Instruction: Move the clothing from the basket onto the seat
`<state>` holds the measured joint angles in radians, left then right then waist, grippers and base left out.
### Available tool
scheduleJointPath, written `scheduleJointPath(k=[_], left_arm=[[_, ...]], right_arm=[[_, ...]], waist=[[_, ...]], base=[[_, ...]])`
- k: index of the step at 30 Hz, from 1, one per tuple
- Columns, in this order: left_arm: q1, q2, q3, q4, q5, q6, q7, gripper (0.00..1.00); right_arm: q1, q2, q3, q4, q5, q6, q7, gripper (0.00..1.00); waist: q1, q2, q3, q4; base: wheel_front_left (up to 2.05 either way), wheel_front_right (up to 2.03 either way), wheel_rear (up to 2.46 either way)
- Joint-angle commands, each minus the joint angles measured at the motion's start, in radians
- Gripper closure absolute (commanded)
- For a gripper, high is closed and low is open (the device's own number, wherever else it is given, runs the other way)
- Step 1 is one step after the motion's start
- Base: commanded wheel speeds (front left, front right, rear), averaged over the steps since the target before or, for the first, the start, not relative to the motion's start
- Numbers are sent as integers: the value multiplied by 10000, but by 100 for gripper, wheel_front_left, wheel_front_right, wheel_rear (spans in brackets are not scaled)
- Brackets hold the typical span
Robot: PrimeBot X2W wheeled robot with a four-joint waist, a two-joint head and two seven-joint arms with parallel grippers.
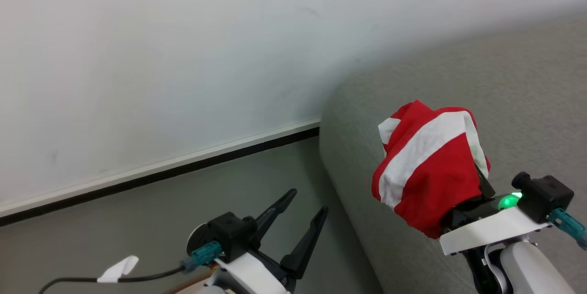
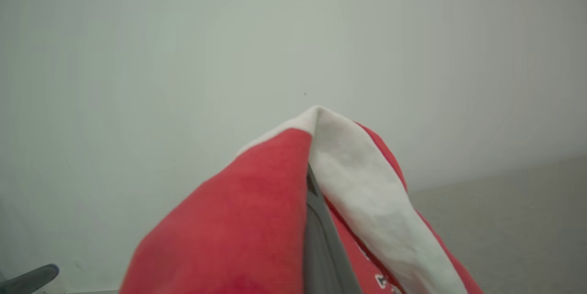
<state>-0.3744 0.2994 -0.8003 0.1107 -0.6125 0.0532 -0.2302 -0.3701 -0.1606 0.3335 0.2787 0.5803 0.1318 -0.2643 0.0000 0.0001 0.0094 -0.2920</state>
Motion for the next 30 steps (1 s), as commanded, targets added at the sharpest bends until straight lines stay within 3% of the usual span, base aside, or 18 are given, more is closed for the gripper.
scheduleJointPath(k=[1, 10, 16, 23, 30], left_arm=[[-85, 55, -11, 73, 188, 4, -98, 0], [-273, 104, -241, 397, 653, -35, -189, 0], [-408, 99, -292, 499, 736, -87, -195, 0], [-737, 188, -332, 424, 820, -161, -85, 0], [-1214, 394, -339, 147, 980, -220, 128, 0]], right_arm=[[116, -86, -77, -84, -94, -22, 0, 100], [488, 5, -359, -369, -141, -22, 0, 100], [583, 62, -608, -563, -141, -22, 0, 100], [284, 62, -1008, -692, -86, -22, -2, 100], [-749, -290, -1458, -307, 19, -22, 0, 100]], waist=[[0, -1, 150, -554], [0, -1, 403, -1643], [0, -1, 676, -1994], [0, -1, 1234, -1889], [0, -1, 2316, -1251]], base=[[0, 0, 0], [0, 0, 0], [0, 0, 0], [0, 0, 0], [0, 0, 0]])
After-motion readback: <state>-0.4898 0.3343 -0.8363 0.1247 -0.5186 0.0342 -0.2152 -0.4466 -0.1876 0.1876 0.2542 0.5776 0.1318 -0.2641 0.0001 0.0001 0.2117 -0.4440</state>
